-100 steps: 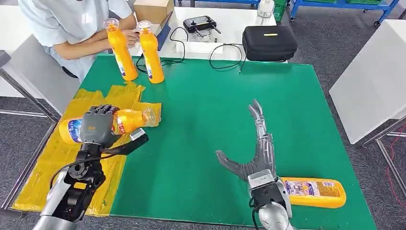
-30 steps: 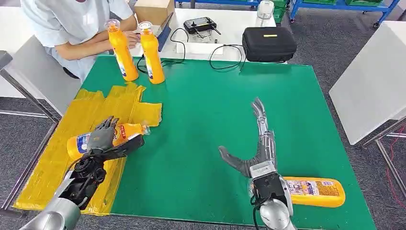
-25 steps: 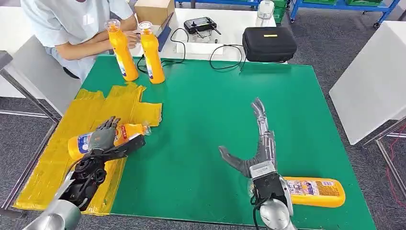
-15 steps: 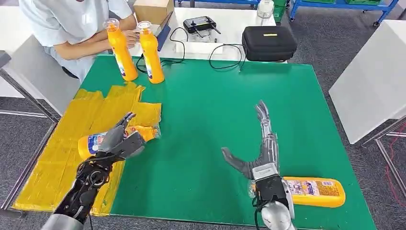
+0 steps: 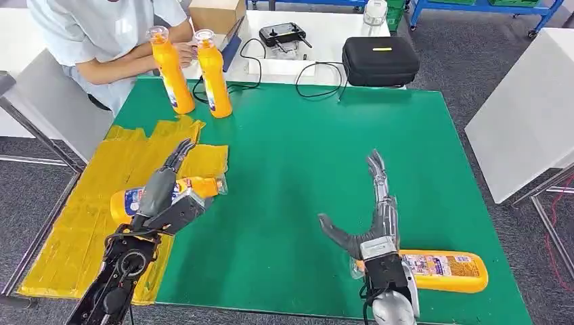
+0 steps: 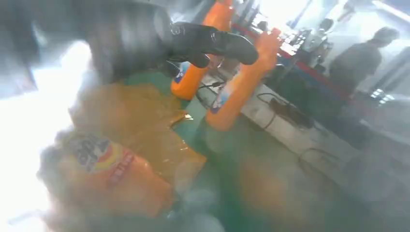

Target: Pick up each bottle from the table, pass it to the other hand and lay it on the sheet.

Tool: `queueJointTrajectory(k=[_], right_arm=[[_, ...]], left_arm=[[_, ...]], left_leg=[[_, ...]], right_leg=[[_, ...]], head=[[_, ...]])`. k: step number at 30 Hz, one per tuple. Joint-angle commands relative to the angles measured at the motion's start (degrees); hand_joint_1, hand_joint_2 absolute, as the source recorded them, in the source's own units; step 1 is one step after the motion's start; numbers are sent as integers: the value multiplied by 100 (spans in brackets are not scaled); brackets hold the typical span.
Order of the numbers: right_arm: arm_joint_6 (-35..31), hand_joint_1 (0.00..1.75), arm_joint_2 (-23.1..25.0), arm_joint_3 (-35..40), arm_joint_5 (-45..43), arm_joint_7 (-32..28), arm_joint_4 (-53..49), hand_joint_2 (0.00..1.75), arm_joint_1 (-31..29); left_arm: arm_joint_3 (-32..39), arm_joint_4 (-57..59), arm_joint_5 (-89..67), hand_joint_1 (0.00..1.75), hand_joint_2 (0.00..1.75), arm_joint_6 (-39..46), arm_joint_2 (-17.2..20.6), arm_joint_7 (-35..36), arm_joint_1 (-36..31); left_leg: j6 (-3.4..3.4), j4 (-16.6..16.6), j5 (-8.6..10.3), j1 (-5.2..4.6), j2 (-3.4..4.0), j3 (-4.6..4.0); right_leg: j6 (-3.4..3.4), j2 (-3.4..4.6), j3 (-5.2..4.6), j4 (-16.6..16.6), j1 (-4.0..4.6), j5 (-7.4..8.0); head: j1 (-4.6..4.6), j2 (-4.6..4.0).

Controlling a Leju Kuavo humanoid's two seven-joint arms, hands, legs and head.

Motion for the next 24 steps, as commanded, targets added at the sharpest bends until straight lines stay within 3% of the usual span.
queueJointTrajectory(k=[1, 4, 6, 7, 10, 14, 17, 19, 22, 24], right_arm=[[-34, 0, -59, -125, -11, -15, 97, 175, -50], [-30, 0, -137, -95, 115, -11, 74, 175, -49], [216, 0, -509, 120, 715, 274, 62, 175, -101], [486, 0, -904, 292, 1389, 540, 57, 175, -138], [1086, 0, -1917, 489, 2348, 721, -256, 175, -23], [1580, 0, -3440, -15, 2361, 570, -684, 175, 482], [1861, 0, -4284, -818, 2007, 216, -905, 175, 1133], [1893, 0, -4287, -1274, 1869, 139, -1033, 175, 1482], [1893, 0, -4287, -1274, 1869, 139, -1033, 175, 1482], [1811, 0, -4013, -1592, 2029, 228, -1147, 175, 1720]], left_arm=[[-186, -42, 121, 0, 175, 1, 97, -65, -27], [-133, -251, 601, 0, 175, -153, 64, -276, 124], [-45, -377, 869, 0, 175, -224, 6, -392, 255], [17, -429, 1074, 0, 175, -338, -48, -466, 332], [160, -445, 1234, 0, 175, -497, -165, -543, 470], [304, -106, 1334, 0, 175, -610, -307, -726, 463], [237, 225, 1390, 0, 175, -663, -424, -869, 308], [202, 298, 1420, 0, 175, -668, -457, -887, 277], [202, 298, 1420, 0, 175, -668, -457, -887, 277], [191, 268, 1436, 0, 175, -667, -485, -890, 318]], left_leg=[[-4, -1, -6, 4, -4, 12], [-4, 0, -7, 3, -2, 11], [-5, -1, -10, 5, 0, 16], [-3, 0, -8, 4, 0, 13], [0, 0, -9, 0, -2, 13], [4, 0, -3, -5, -22, 2], [9, 5, -4, -15, -42, -1], [10, 13, -10, -17, -59, -1], [10, 13, -10, -17, -59, -1], [11, 9, -5, -23, -56, -6]], right_leg=[[-6, 16, 15, -5, 2, -5], [-6, 19, 14, -4, 2, -5], [-7, 26, 19, -6, 3, -6], [-5, 21, 16, -6, 2, -4], [-1, 20, 18, -8, -1, -4], [3, -9, 13, -7, -9, -6], [8, -24, 15, -6, -25, -8], [12, -31, 24, -5, -27, -13], [12, -31, 24, -5, -27, -13], [13, -35, 15, -4, -31, -10]], head=[[0, 0], [0, 0], [0, 0], [0, 0], [-4, 0], [-2, 0], [-4, 0], [0, 0], [0, 0], [-2, 0]])
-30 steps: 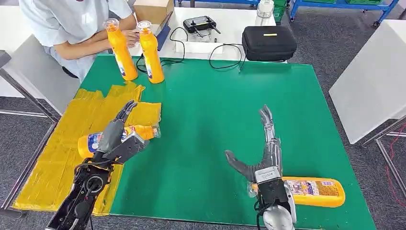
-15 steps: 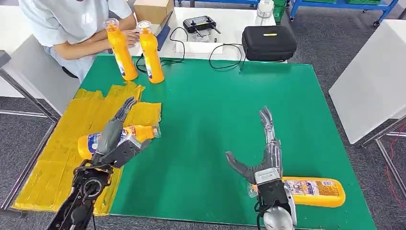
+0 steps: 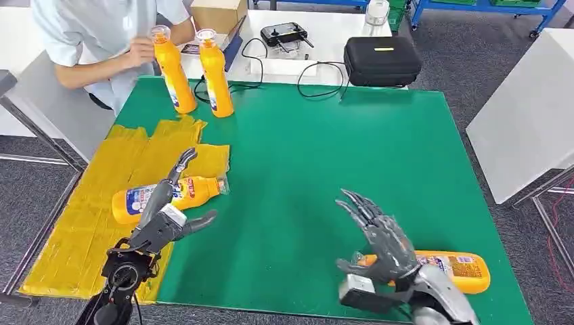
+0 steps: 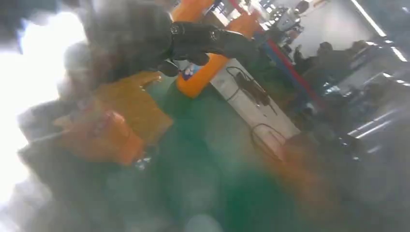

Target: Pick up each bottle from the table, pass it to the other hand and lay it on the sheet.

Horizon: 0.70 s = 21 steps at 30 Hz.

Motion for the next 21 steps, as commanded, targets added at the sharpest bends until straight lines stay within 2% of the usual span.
queueJointTrajectory(k=[1, 3, 6, 17, 21], right_arm=[[-34, 0, -1115, -1649, 331, 126, -635, 175, 1428], [-155, 0, -1012, -1694, 417, 304, -599, 175, 1500], [-217, 0, -938, -1962, 570, 573, -498, 175, 1674], [-31, 0, -698, -2408, 529, 460, 164, 175, 1614], [226, 0, -663, -2540, 568, 430, 540, 175, 1539]], left_arm=[[74, 548, 140, 0, 175, -75, -416, -133, -26], [81, 522, 146, 0, 175, -91, -423, -110, 29], [84, 526, 144, 0, 175, -103, -441, -76, 73], [-17, 634, 150, 0, 175, -120, -416, -68, 8], [-85, 676, 166, 0, 175, -143, -379, -58, -21]], left_leg=[[12, -1, -6, -19, -34, 9], [10, -5, -19, -12, -2, 25], [11, -5, -17, -10, -7, 25], [16, -10, -10, -9, -1, 20], [11, -10, -16, -1, -2, 34]], right_leg=[[4, -13, 18, 0, -20, -11], [-3, 23, 29, -9, -8, -5], [-2, 16, 27, -9, -6, -7], [3, 15, 19, -14, -8, 2], [-4, 28, 37, -21, -2, -2]], head=[[0, 0], [-2, 0], [-4, 0], [-2, 0], [-4, 0]])
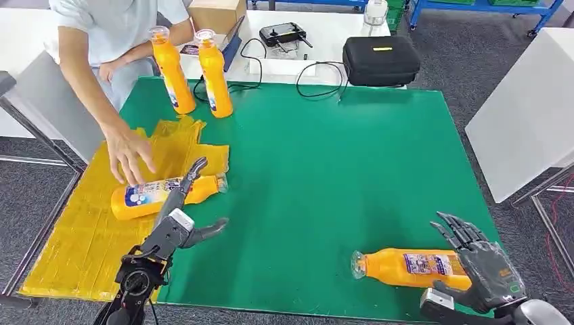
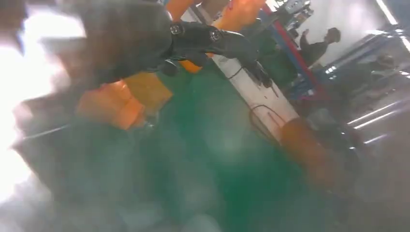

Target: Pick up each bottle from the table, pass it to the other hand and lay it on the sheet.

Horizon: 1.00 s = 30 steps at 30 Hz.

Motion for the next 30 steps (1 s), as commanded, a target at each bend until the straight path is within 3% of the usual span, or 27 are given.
queueJointTrajectory(k=[1, 9, 20, 30], right_arm=[[305, 0, 393, -356, 67, -85, 963, 175, -149], [494, 0, 481, -221, 53, -163, 1686, 175, -408], [549, 0, 490, -154, 20, -154, 1764, 175, -373], [573, 0, 563, 663, 188, -46, 2759, 175, -1020]], left_arm=[[-112, 417, 39, 0, 175, -46, -32, 38, -171], [-184, 486, 153, 0, 175, -78, -1, 18, -247], [-161, 475, 208, 0, 175, -60, 30, 9, -240], [-259, 585, 274, 0, 175, -92, 3, -5, -333]], left_leg=[[-9, -7, -5, 12, -12, 22], [-6, -8, -2, 11, -10, 20], [-9, -4, -6, 14, -9, 22], [-6, -6, -2, 15, 2, 17]], right_leg=[[-11, 11, 32, -17, 10, -4], [-8, 9, 28, -17, 11, -1], [-12, 18, 31, -15, 11, -5], [-9, 19, 23, -16, 14, 3]], head=[[-2, 0], [-2, 0], [-2, 0], [0, 0]])
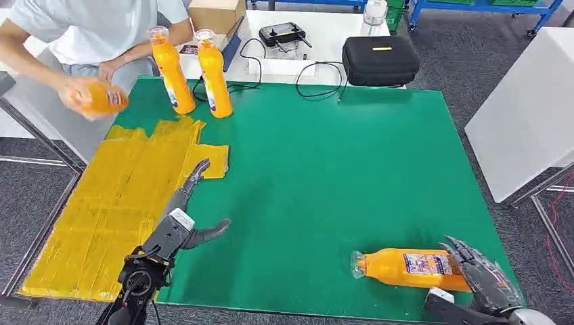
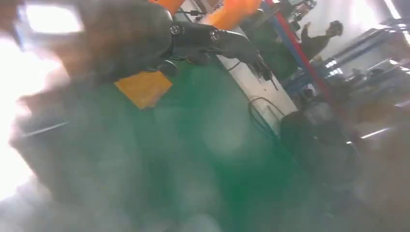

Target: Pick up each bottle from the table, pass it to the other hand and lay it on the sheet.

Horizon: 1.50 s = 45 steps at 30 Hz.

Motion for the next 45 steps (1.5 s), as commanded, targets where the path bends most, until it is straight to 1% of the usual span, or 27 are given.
queueJointTrajectory(k=[1, 6, 7, 8, 9, 10, 11, 13, 14, 20, 22, 23, 25, 27, 28, 29, 30, 31, 32, 33, 34, 36, 37, 38, 42, 44, 45], right_arm=[[9, 0, 209, 907, 162, 149, 1275, 175, -749], [-57, 0, 209, 1064, 311, 312, 1486, 175, -880], [-65, 3, 182, 1166, 326, 371, 1554, 175, -921], [-76, 16, 163, 1269, 312, 441, 1656, 175, -970], [-102, 35, 143, 1337, 293, 501, 1719, 175, -997], [-150, 129, 132, 1412, 296, 575, 1793, 175, -1025], [-167, 136, 137, 1442, 298, 600, 1824, 175, -1043], [-209, 168, 133, 1515, 315, 647, 1880, 175, -1080], [-305, 175, 156, 1535, 309, 668, 1877, 175, -1103], [-746, 175, 393, 1483, 419, 673, 1640, 175, -1241], [-1038, 175, 604, 1326, 582, 695, 1493, 175, -1291], [-1272, 175, 781, 1238, 881, 906, 1449, 175, -1374], [-1252, 175, 807, 1243, 915, 933, 1437, 175, -1398], [-1252, 175, 807, 1243, 915, 933, 1437, 175, -1398], [-1631, 175, 1060, 1007, 1114, 1013, 1433, 175, -1457], [-2005, 175, 1469, 704, 1133, 926, 1356, 175, -1572], [-2197, 175, 1727, 582, 993, 791, 1234, 175, -1654], [-2389, 175, 2091, 430, 605, 544, 984, 175, -1742], [-2442, 175, 2271, 417, 433, 451, 792, 175, -1779], [-2417, 175, 2306, 441, 427, 484, 724, 175, -1792], [-2683, 175, 2582, 387, -96, 201, 393, 175, -1806], [-2923, 175, 2870, 362, -673, -11, 87, 175, -1883], [-3026, 175, 2958, 384, -787, -57, -29, 175, -1931], [-3108, 175, 3010, 409, -921, -118, -89, 175, -1977], [-3121, 175, 2985, 427, -933, -109, -70, 175, -1998], [-3193, 175, 3102, 403, -1539, -497, -59, 175, -2065], [-3166, 175, 3142, 419, -1700, -562, -57, 175, -2097]], left_arm=[[-198, 490, 54, 0, 175, -46, -3, 2, -308], [-213, 512, 66, 0, 175, -43, -20, 6, -313], [-218, 512, 76, 0, 175, -38, -23, 12, -310], [-226, 519, 90, 0, 175, -28, -26, 21, -313], [-231, 525, 99, 0, 175, -16, -27, 29, -318], [-232, 522, 107, 0, 175, 9, -29, 43, -313], [-233, 516, 108, 0, 175, 21, -33, 48, -302], [-244, 489, 108, 0, 175, 18, -34, 49, -281], [-250, 467, 108, 0, 175, 37, -40, 55, -260], [-207, 328, 98, 0, 175, 86, -66, 88, -160], [-214, 213, 67, 0, 175, 83, -72, 109, -99], [-219, 123, 11, 0, 175, 91, -85, 156, -54], [-223, 90, 1, 0, 175, 92, -87, 172, -39], [-223, 90, 1, 0, 175, 92, -87, 172, -39], [-209, 41, -26, 0, 175, 93, -103, 199, -18], [-210, -28, -40, 0, 175, 80, -121, 213, 10], [-228, -80, -44, 0, 175, 65, -124, 220, 28], [-263, -146, -47, 0, 175, 49, -123, 222, 50], [-297, -183, -46, 0, 175, 44, -124, 220, 62], [-309, -196, -48, 0, 175, 41, -120, 225, 62], [-381, -213, -40, 0, 175, 9, -112, 236, 47], [-495, -213, 22, 0, 175, -73, -103, 231, 3], [-558, -191, 67, 0, 175, -135, -105, 230, -43], [-625, -163, 72, 0, 175, -144, -107, 229, -96], [-678, -122, 90, 0, 175, -142, -116, 239, -153], [-800, -99, 215, 0, 175, -243, -72, 203, -226], [-849, -85, 254, 0, 175, -270, -68, 200, -264]], left_leg=[[-10, -6, -5, 17, 2, 22], [-6, -5, -2, 11, -3, 20], [-9, -5, -5, 15, -7, 30], [-8, -5, -3, 16, -7, 28], [-7, -4, -3, 15, 1, 27], [-10, -6, -6, 20, -1, 36], [-7, -6, -2, 15, 5, 31], [-8, -5, -3, 18, 18, 38], [-6, -4, -2, 15, 22, 36], [-1, -7, -19, 15, 29, 56], [-2, -8, -17, 17, 33, 56], [-1, -13, -13, 15, 36, 55], [4, -13, 8, 20, 35, 52], [4, -2, 15, 11, 35, 35], [3, -4, 15, 9, 34, 38], [4, -5, 17, 8, 34, 35], [-3, -6, 15, 15, 33, 38], [-4, -6, 16, 16, 42, 34], [-4, -5, 16, 16, 53, 27], [-5, -5, 22, 12, 52, 12], [-12, -5, 19, 14, 55, 12], [-12, -4, 24, 14, 46, 4], [-17, 1, 19, 22, 49, 5], [-9, -1, 31, 21, 41, 0], [-5, 1, 33, 24, 31, -5], [-5, 0, 33, 25, 23, -2], [-4, -1, 36, 21, 26, -7]], right_leg=[[-12, 26, 30, -21, 15, 2], [-8, 14, 23, -15, 9, 1], [-11, 19, 36, -20, 12, -3], [-10, 15, 35, -20, 13, -1], [-9, 20, 31, -19, 14, 2], [-13, 28, 42, -24, 17, 1], [-9, 23, 33, -19, 13, 3], [-12, 31, 39, -22, 16, 4], [-9, 29, 33, -19, 14, 6], [-15, 37, -8, -17, 10, -2], [-16, 45, -8, -19, 13, 3], [-6, 44, 6, -22, 11, 17], [-8, 58, 45, -25, 15, 21], [-5, 40, 28, -8, 10, 31], [-5, 41, 28, -9, 9, 31], [-3, 40, 26, -9, 9, 32], [-9, 53, 30, -15, 14, 31], [-10, 61, 26, -13, 16, 33], [-9, 69, 18, -10, 18, 37], [-7, 64, 5, -4, 16, 38], [-12, 77, 3, -3, 19, 35], [-9, 59, -6, 1, 20, 33], [-14, 71, -6, 3, 25, 29], [-9, 56, -10, 4, 21, 30], [-5, 41, -7, 2, 22, 29], [-6, 38, -2, 0, 21, 27], [-5, 35, -9, 2, 18, 29]], head=[[0, 0], [0, 0], [2, 0], [2, 0], [2, 0], [2, 0], [2, 0], [2, 0], [2, 0], [2, 0], [2, 0], [4, 0], [4, 0], [2, 0], [0, 0], [0, 0], [2, 0], [2, 0], [2, 0], [4, 0], [2, 0], [0, 0], [2, 0], [2, 0], [0, 0], [2, 0], [2, 0]])
